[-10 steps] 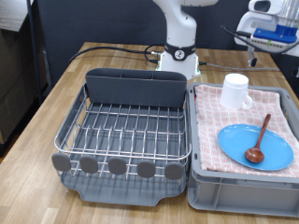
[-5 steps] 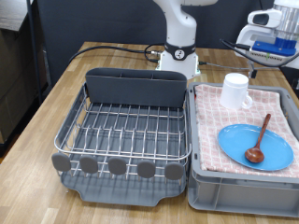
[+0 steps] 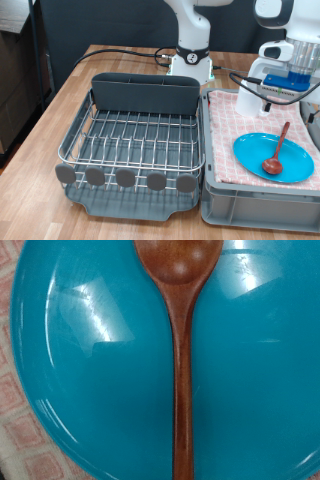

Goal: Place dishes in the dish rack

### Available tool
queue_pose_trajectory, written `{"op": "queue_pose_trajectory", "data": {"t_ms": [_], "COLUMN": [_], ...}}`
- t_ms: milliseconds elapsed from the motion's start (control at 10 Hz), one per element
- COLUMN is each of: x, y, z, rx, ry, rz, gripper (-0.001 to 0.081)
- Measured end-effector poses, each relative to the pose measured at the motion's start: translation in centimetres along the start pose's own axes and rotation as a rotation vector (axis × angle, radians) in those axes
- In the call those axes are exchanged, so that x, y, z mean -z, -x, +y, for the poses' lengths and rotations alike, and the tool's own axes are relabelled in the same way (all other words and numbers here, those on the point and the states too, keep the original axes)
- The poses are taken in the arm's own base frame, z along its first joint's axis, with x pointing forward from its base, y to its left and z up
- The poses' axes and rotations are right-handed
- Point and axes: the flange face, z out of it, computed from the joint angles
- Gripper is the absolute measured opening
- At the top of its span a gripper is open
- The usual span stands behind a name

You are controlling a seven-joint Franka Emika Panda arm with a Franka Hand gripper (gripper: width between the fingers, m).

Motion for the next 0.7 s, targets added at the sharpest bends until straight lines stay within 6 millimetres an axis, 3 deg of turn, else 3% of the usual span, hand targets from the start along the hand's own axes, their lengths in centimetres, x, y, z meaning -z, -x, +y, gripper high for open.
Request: {"op": "queue_pose_trajectory", "data": {"t_ms": [700], "x": [-5.1], "y": [1.4], "z": [0.7], "rx": [0.015], "ry": [0.003], "rz": [-0.017], "gripper": [0.0803]}}
